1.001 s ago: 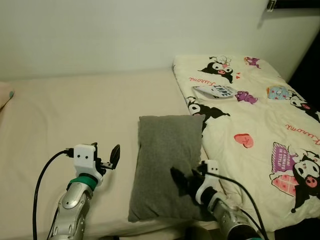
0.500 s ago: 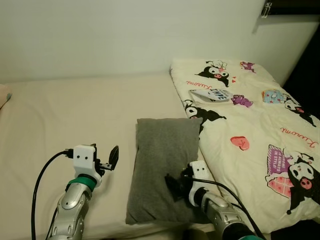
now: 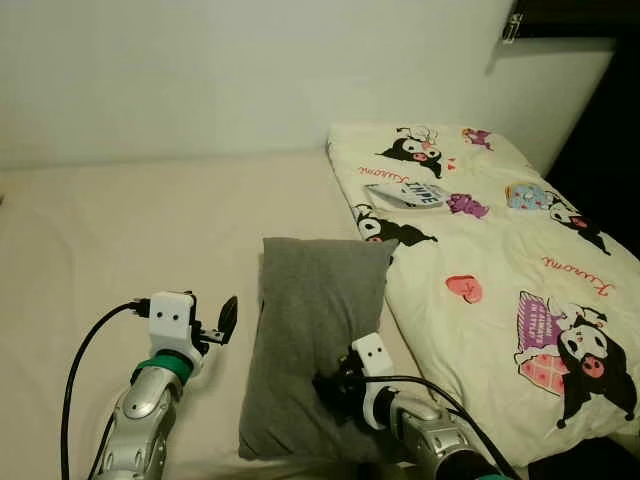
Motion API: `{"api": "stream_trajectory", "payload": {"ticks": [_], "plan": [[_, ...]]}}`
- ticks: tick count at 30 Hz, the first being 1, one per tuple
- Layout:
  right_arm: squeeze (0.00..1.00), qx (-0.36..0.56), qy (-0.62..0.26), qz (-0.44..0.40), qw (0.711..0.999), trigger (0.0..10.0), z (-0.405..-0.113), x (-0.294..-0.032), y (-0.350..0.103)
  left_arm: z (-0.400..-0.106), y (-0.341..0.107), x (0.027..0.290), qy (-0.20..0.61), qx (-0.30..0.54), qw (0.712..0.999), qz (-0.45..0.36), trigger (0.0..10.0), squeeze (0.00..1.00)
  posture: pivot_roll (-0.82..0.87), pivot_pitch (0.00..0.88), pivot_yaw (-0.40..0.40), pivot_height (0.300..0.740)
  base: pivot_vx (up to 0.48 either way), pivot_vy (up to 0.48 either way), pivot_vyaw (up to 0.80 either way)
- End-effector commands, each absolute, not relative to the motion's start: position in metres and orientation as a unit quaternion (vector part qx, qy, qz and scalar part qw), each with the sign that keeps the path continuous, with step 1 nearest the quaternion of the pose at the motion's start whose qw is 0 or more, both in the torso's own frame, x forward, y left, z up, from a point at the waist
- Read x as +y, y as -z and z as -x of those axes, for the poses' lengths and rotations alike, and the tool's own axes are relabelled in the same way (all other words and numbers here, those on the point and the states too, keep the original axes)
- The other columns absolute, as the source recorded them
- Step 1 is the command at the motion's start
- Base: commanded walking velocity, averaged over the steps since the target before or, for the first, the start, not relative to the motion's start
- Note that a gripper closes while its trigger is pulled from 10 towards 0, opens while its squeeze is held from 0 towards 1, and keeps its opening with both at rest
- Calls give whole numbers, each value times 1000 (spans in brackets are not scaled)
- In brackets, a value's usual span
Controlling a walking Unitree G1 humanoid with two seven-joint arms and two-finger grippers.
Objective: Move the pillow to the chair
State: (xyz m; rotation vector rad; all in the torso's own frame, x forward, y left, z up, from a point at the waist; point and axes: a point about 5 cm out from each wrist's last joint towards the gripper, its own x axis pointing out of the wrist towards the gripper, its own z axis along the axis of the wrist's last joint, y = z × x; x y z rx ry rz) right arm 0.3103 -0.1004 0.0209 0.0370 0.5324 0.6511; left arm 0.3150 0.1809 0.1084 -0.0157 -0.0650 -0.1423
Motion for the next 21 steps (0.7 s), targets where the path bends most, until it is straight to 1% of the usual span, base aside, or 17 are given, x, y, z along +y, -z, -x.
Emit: {"api": "stream_trajectory", "payload": {"ticks": [1, 8, 12, 13, 14, 17, 21], "plan": [[0, 353, -358, -36, 864, 0, -273, -83, 15, -312, -98, 181, 69, -9, 998, 5, 10000, 1000, 9, 31, 34, 617, 0, 0, 0], [0, 335, -338, -58, 878, 0, -279, -87, 10, -313, -98, 179, 67, -8, 998, 6, 10000, 1000, 5, 26, 26, 617, 0, 0, 0], [0, 327, -337, -74, 880, 0, -282, -86, 6, -313, -97, 179, 66, -8, 998, 6, 10000, 1000, 4, 20, 24, 617, 0, 0, 0], [0, 319, -338, -92, 881, 0, -285, -85, 3, -313, -97, 180, 65, -8, 998, 6, 10000, 1000, 6, 19, 23, 617, 0, 0, 0], [0, 319, -338, -92, 881, 0, -285, -85, 3, -313, -97, 180, 65, -8, 998, 6, 10000, 1000, 6, 19, 23, 617, 0, 0, 0], [0, 294, -343, -159, 878, 0, -295, -81, -10, -313, -99, 183, 59, -11, 998, 8, 10000, 1000, 6, 19, 23, 617, 0, 0, 0], [0, 288, -354, -176, 872, 0, -296, -80, -14, -313, -99, 184, 58, -10, 998, 7, 10000, 1000, 3, 9, 23, 617, 0, 0, 0]]}}
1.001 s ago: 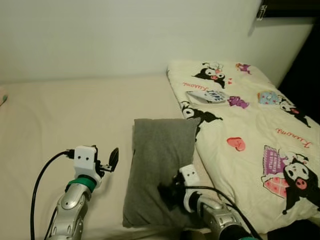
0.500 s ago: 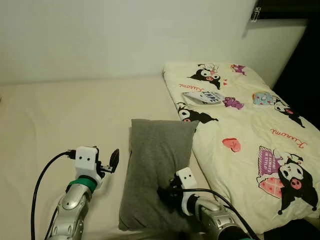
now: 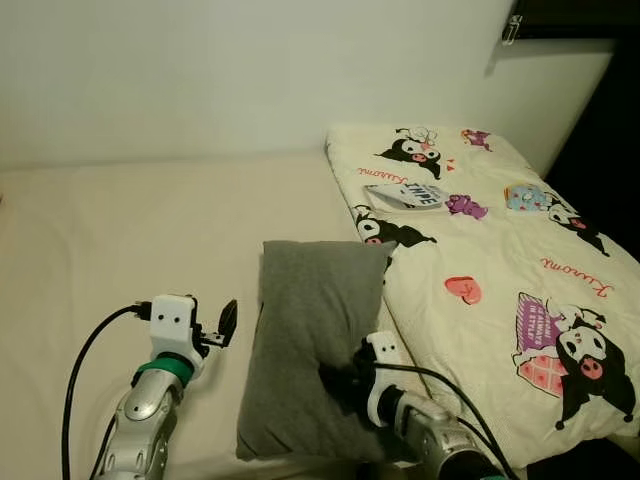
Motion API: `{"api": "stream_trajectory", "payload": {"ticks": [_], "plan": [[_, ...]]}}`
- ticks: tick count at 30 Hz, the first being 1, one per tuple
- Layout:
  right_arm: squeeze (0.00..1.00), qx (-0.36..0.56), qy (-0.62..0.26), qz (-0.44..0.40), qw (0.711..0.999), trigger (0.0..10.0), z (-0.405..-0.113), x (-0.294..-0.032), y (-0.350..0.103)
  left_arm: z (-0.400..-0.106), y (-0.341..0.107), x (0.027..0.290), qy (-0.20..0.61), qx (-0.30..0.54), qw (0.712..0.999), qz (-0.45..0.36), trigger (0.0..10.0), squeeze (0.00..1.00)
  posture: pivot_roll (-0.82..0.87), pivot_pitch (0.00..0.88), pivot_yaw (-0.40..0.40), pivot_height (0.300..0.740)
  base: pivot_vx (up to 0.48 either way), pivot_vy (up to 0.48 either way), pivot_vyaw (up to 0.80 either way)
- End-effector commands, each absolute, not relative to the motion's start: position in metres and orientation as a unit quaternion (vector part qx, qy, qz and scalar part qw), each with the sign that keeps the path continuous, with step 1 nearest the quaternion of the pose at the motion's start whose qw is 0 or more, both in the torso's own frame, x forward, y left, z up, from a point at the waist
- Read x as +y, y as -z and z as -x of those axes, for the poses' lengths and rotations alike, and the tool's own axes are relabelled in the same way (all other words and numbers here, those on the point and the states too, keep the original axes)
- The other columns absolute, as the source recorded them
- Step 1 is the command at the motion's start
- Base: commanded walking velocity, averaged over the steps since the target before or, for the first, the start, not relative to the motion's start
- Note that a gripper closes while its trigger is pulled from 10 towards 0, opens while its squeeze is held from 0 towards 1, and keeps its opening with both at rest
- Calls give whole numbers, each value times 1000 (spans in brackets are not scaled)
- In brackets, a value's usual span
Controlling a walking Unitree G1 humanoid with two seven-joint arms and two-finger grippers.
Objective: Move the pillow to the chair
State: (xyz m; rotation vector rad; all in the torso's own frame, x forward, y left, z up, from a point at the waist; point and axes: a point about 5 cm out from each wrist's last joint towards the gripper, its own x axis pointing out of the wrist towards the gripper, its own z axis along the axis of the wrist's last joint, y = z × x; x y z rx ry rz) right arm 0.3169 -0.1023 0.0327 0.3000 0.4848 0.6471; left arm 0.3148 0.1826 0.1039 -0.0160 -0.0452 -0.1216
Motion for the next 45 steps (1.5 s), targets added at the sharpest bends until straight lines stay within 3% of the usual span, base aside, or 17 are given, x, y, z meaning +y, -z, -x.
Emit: {"api": "stream_trajectory", "payload": {"ticks": [1, 21, 30, 38, 45], "plan": [[0, 288, -354, -176, 872, 0, -296, -80, -14, -313, -99, 184, 58, -10, 998, 7, 10000, 1000, 3, 9, 23, 617, 0, 0, 0], [0, 244, -363, -265, 859, 0, -305, -84, -30, -314, -100, 192, 36, -15, 999, 8, 10000, 1000, 3, 0, 16, 617, 0, 0, 0], [0, 102, -277, -433, 852, 0, -338, -109, -72, -317, -118, 206, 5, -56, 998, 13, 10000, 1000, 1, 12, 19, 617, 0, 0, 0], [0, 65, -254, -474, 841, 0, -343, -118, -81, -317, -122, 205, 10, -63, 998, 13, 10000, 1000, 4, 18, 24, 617, 0, 0, 0], [0, -10, -273, -523, 807, 0, -351, -131, -110, -315, -120, 204, 25, -59, 998, 7, 10000, 1000, -1, 25, 30, 617, 0, 0, 0]]}}
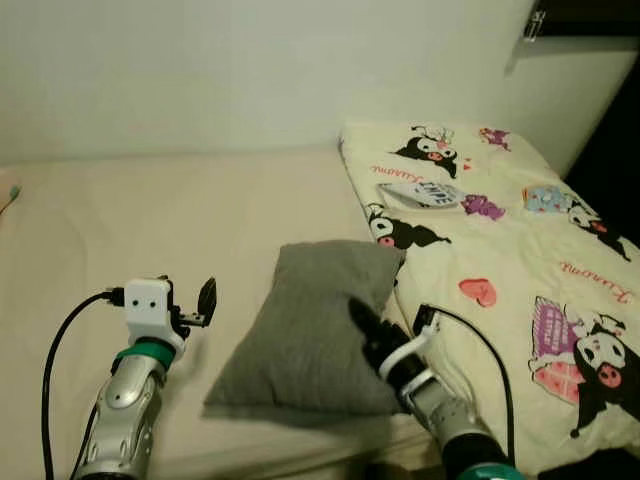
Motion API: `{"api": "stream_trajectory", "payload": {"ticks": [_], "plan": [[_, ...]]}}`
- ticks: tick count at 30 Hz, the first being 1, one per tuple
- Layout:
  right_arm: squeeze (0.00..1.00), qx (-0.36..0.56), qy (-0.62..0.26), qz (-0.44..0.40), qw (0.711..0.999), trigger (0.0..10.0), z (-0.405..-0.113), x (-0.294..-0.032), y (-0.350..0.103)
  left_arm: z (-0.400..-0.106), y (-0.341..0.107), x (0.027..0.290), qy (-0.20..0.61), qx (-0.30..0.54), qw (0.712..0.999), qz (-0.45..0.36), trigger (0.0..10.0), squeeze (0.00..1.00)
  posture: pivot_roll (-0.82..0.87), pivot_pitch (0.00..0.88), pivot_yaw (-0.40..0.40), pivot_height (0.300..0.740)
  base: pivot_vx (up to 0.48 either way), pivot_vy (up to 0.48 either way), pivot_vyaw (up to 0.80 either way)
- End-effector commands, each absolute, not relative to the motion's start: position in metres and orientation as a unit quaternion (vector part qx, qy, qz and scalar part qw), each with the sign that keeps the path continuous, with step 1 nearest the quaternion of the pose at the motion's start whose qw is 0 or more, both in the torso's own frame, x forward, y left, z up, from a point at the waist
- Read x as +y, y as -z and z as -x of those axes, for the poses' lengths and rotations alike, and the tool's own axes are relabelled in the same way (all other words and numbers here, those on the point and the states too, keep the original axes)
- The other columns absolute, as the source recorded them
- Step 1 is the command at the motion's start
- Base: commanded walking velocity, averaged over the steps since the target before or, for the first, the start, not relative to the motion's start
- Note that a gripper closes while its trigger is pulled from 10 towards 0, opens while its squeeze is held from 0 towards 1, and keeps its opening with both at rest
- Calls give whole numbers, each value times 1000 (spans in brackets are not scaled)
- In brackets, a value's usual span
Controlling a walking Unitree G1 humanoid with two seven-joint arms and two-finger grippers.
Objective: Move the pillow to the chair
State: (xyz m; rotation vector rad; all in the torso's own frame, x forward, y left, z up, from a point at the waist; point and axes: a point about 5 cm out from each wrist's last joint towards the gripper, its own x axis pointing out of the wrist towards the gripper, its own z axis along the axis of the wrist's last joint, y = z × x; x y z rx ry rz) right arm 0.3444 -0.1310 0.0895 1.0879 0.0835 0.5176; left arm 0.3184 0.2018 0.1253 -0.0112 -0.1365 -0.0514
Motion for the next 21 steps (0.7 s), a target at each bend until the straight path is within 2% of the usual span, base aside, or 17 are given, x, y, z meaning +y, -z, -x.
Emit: {"api": "stream_trajectory", "payload": {"ticks": [1, 12, 15, 16, 17, 18, 19, 20, 21], "plan": [[0, -17, -274, -528, 804, 0, -352, -133, -114, -315, -120, 204, 24, -59, 998, 8, 10000, 1000, -1, 25, 30, 617, 0, 0, 0], [0, -29, -291, -521, 802, 0, -352, -137, -125, -313, -110, 202, 31, -37, 999, -4, 10000, 1000, 2, 31, 24, 617, 0, 0, 0], [0, -10, -282, -504, 816, 0, -348, -140, -117, -308, -98, 203, 43, -11, 999, -18, 10000, 961, -4, 39, 26, 617, 0, 0, 0], [0, 20, -275, -460, 844, 0, -345, -141, -107, -306, -93, 204, 45, 0, 999, -20, 10000, 820, -4, 39, 26, 617, 0, 0, 0], [0, 47, -270, -427, 862, 0, -341, -142, -98, -305, -90, 205, 46, 5, 999, -20, 10000, 745, -10, 46, 30, 617, 0, 0, 0], [0, 47, -270, -427, 862, 0, -341, -142, -98, -305, -90, 205, 46, 5, 999, -20, 10000, 745, -10, 46, 30, 617, 0, 0, 0], [0, 69, -261, -392, 880, 0, -339, -143, -90, -304, -89, 205, 46, 7, 999, -18, 10000, 706, -10, 48, 31, 617, 0, 0, 0], [0, 69, -261, -392, 880, 0, -339, -143, -90, -304, -89, 205, 46, 7, 999, -18, 10000, 706, -10, 48, 31, 617, 0, 0, 0], [0, 93, -242, -343, 903, 0, -337, -146, -82, -304, -87, 206, 44, 12, 999, -11, 10000, 502, -10, 52, 30, 617, 0, 0, 0]]}}
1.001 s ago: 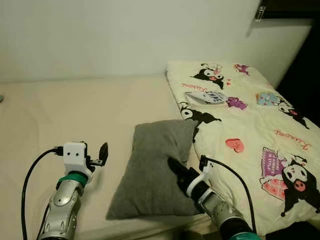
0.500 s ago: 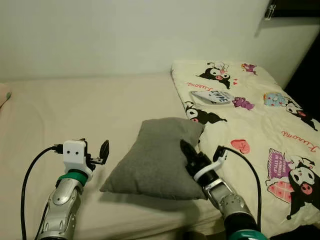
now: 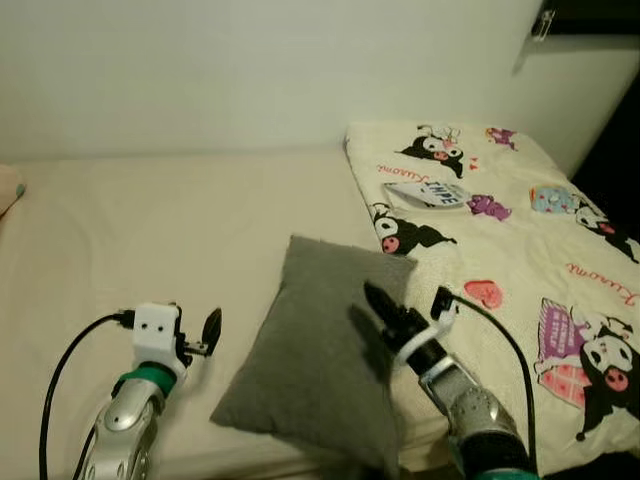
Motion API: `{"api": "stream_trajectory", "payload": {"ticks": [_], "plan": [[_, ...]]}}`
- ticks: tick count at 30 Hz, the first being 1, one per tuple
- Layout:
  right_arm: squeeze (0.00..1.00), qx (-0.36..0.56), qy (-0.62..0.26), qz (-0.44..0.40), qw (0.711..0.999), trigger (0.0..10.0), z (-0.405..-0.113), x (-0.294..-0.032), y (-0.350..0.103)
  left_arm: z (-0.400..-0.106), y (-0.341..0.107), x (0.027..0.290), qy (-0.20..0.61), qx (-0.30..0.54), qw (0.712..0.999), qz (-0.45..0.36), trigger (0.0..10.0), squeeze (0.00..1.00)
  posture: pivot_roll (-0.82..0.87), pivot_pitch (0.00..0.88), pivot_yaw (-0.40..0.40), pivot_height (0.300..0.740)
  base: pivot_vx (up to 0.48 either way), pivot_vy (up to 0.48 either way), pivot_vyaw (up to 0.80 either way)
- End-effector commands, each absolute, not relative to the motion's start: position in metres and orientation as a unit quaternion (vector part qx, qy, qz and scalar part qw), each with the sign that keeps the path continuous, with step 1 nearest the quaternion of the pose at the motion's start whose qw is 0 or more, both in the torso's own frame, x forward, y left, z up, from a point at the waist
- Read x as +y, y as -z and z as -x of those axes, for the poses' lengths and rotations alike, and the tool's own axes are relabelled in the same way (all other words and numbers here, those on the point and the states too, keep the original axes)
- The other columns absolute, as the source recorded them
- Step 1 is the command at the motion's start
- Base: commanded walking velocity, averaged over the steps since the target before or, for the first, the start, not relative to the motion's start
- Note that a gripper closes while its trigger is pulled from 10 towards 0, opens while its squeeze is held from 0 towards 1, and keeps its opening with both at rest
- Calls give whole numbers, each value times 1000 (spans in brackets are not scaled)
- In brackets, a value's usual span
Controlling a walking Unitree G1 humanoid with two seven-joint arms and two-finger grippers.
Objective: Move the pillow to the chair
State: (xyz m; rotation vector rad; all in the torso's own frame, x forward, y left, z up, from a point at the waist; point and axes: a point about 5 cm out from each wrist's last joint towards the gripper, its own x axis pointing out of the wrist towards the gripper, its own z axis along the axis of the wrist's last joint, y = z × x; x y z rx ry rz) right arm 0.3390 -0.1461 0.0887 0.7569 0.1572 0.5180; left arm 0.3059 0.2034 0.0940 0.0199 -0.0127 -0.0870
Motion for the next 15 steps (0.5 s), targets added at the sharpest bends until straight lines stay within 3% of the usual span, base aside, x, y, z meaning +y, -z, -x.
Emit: {"api": "stream_trajectory", "payload": {"ticks": [1, 2, 3, 4, 5, 6, 7, 15], "plan": [[0, 114, -211, -283, 929, 0, -336, -151, -74, -304, -84, 206, 43, 20, 999, -5, 10000, 373, -18, 56, 32, 617, 0, 0, 0], [0, 114, -211, -283, 929, 0, -336, -151, -74, -304, -84, 206, 43, 20, 999, -5, 10000, 373, -18, 56, 32, 617, 0, 0, 0], [0, 124, -174, -211, 954, 1216, -336, -157, -68, -305, -78, 205, 46, 32, 998, 4, 10000, 667, -22, 63, 32, 617, 0, 0, 0], [0, 114, -161, -202, 959, 4824, -337, -159, -69, -306, -76, 204, 52, 34, 998, 11, 10000, 886, -22, 63, 32, 617, 0, 0, 0], [0, 98, -151, -212, 960, 4824, -338, -160, -72, -307, -75, 202, 60, 31, 997, 21, 10000, 1000, -34, 85, 35, 617, 0, 0, 0], [0, 98, -151, -212, 960, 4824, -338, -160, -72, -307, -75, 202, 60, 31, 997, 21, 10000, 1000, -34, 85, 35, 617, 0, 0, 0], [1000, 81, -144, -230, 959, 10000, -340, -161, -76, -310, -76, 199, 68, 25, 997, 24, 10000, 1000, -40, 93, 37, 617, 0, 0, 0], [1000, 31, -112, -284, 952, 10000, -343, -164, -84, -322, -74, 190, 125, 24, 992, 13, 10000, 1000, -71, 166, 51, 617, 0, 0, 0]]}}
